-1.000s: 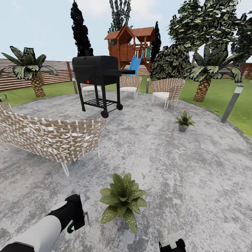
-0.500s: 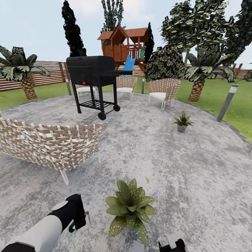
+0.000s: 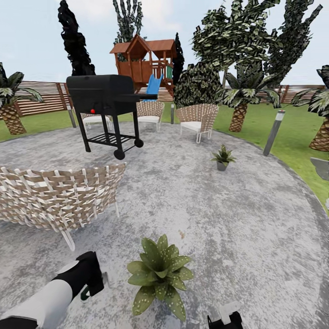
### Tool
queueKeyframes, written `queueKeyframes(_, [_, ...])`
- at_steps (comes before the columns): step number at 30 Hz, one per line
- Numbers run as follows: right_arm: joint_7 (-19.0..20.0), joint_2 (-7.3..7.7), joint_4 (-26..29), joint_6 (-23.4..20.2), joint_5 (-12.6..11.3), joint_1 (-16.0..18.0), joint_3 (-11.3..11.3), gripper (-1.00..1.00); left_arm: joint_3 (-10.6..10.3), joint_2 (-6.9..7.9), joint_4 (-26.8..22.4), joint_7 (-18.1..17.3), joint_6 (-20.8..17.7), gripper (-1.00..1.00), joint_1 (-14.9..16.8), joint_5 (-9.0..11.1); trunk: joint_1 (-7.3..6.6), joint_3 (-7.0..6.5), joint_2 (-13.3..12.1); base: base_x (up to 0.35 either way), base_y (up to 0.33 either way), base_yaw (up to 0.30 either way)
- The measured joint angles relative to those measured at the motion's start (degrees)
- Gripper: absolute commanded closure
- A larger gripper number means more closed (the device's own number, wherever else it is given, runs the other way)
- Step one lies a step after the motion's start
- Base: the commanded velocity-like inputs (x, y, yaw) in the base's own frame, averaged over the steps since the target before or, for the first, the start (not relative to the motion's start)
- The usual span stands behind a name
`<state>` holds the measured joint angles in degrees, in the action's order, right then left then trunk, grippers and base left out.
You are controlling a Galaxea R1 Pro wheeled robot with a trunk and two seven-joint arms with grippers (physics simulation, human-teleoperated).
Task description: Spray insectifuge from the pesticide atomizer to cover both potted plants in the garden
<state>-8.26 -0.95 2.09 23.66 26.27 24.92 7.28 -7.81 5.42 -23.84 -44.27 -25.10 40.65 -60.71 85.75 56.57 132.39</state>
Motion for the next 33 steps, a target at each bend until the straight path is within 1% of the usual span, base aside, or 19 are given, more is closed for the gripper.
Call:
queueKeyframes(2, [0.0, 0.00, 0.0, 0.0, 0.0, 0.0, 0.0, -1.00, 0.0, 0.05, 0.0, 0.5, 0.0, 1.00, 0.6, 0.1, 0.00, 0.00, 0.0, 0.000, 0.000, -0.002])
queueKeyframes(4, [0.0, 0.00, 0.0, 0.0, 0.0, 0.0, 0.0, -1.00, -0.2, -0.20, -0.2, -0.2, 0.1, 1.00, 0.8, -0.3, 0.00, 0.00, 0.0, 0.000, 0.000, 0.000])
queueKeyframes(5, [0.0, 0.00, 0.0, 0.0, 0.0, 0.0, 0.0, -1.00, -0.3, -0.38, -0.9, -1.3, 0.2, 1.00, 0.8, -0.5, 0.00, 0.00, 0.0, 0.000, 0.000, 0.000])
queueKeyframes(6, [0.0, 0.00, 0.0, 0.0, 0.0, 0.0, 0.0, -1.00, -0.3, -0.68, -3.3, -3.5, 0.3, 1.00, 0.9, -0.6, 0.00, -0.01, 0.0, 0.000, 0.000, 0.000])
queueKeyframes(7, [0.0, 0.00, 0.0, 0.0, 0.0, 0.0, 0.0, -1.00, -0.5, -0.96, -6.9, -6.7, 0.4, 1.00, 0.9, -0.9, 0.00, -0.01, 0.0, 0.000, 0.000, 0.000])
queueKeyframes(8, [0.0, 0.00, 0.0, 0.0, 0.0, 0.0, 0.0, -1.00, -0.9, -1.05, -8.7, -8.4, 0.3, 1.00, 0.9, -1.1, 0.00, 0.00, 0.0, 0.000, 0.000, 0.000])
queueKeyframes(9, [0.0, 0.00, -0.1, 0.0, 0.0, 0.0, 0.0, -1.00, -3.6, -1.18, -11.5, -11.7, 0.1, 1.00, 0.9, -1.5, 0.00, -0.01, 0.0, 0.000, 0.000, 0.000])
queueKeyframes(10, [0.0, 0.00, -0.1, 0.0, 0.0, 0.0, 0.0, -1.00, -6.4, -1.33, -12.9, -14.4, -0.1, 1.00, 0.9, -2.7, 0.00, 0.00, 0.0, 0.000, 0.000, 0.000])
queueKeyframes(11, [0.0, 0.00, -0.1, 0.0, 0.0, 0.0, 0.0, -1.00, -8.3, -1.50, -13.6, -16.0, -0.3, 1.00, 0.9, -3.6, 0.00, 0.00, 0.0, 0.000, 0.000, 0.000])
queueKeyframes(13, [0.0, 0.00, -0.1, 0.0, 0.0, 0.0, 0.0, -1.00, -8.7, -1.48, -13.8, -16.4, -0.4, 1.00, 0.5, -4.0, 0.00, 0.00, 0.0, 0.000, 0.000, -0.064])
queueKeyframes(20, [0.0, 0.00, -0.1, 0.0, 0.0, 0.0, 0.0, -1.00, -8.4, -0.99, -13.6, -16.1, -0.3, 1.00, 0.2, -4.0, 0.00, 0.00, 0.0, 0.000, 0.000, -0.223])
queueKeyframes(24, [0.0, 0.00, -0.1, 0.0, 0.0, 0.0, 0.0, -1.00, -8.4, -1.09, -13.8, -16.1, -0.4, 1.00, 0.2, -4.0, 0.02, 0.00, 0.0, -0.094, 0.135, -0.019])
queueKeyframes(28, [0.0, 0.00, -0.1, 0.0, 0.0, 0.0, 0.0, -1.00, -8.3, -1.34, -13.0, -16.2, -0.5, 1.00, 0.1, -4.1, -0.01, 0.00, 0.0, 0.066, 0.259, 0.000])
queueKeyframes(33, [0.0, 0.00, -0.1, 0.0, 0.0, 0.0, 0.0, -1.00, -8.4, -1.18, -12.8, -16.0, -0.4, 1.00, 0.1, -3.9, 0.00, 0.00, 0.0, 0.012, 0.031, 0.000])
